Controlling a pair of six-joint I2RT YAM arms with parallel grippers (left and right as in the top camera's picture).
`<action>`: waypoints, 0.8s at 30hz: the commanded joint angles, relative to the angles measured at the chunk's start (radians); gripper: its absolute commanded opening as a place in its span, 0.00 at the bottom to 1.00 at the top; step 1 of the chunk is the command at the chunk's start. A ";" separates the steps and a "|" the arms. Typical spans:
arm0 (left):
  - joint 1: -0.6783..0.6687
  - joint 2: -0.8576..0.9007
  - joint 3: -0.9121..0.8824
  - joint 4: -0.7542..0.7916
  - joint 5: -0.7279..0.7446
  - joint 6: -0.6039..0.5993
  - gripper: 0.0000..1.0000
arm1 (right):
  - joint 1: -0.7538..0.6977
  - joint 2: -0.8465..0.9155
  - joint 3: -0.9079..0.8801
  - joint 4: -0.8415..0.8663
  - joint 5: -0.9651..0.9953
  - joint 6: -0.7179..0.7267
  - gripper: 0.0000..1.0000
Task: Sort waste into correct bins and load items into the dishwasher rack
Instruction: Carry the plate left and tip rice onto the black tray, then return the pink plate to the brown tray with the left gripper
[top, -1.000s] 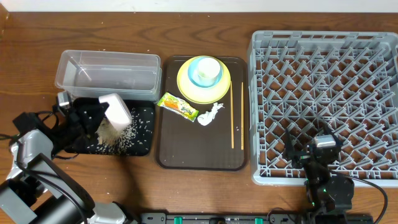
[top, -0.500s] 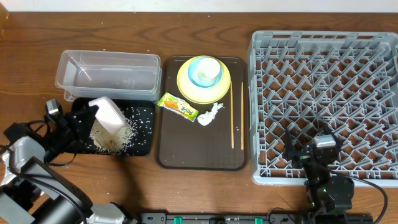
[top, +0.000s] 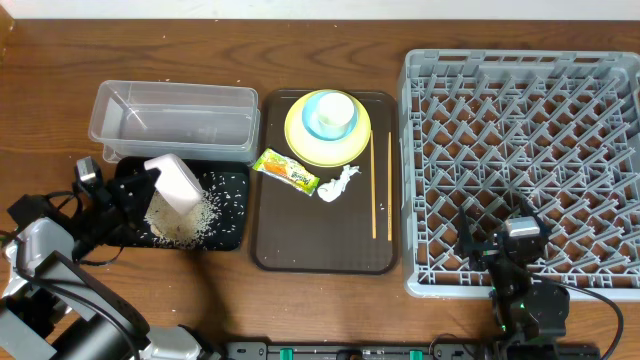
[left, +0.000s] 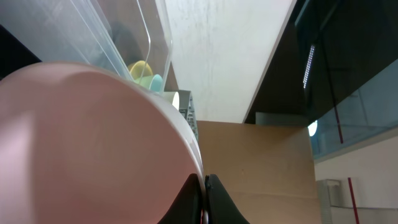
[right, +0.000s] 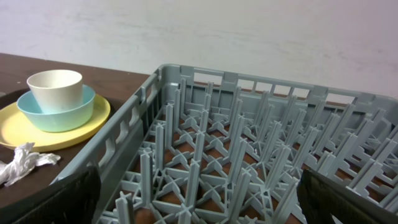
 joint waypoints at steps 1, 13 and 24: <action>-0.002 -0.003 -0.003 -0.012 0.026 -0.006 0.06 | 0.007 0.001 -0.001 -0.004 -0.001 -0.009 0.99; -0.056 -0.170 0.005 -0.121 0.000 -0.011 0.06 | 0.007 0.001 -0.001 -0.004 -0.001 -0.009 0.99; -0.370 -0.610 0.013 -0.121 -0.508 -0.243 0.06 | 0.007 0.001 -0.001 -0.004 -0.001 -0.009 0.99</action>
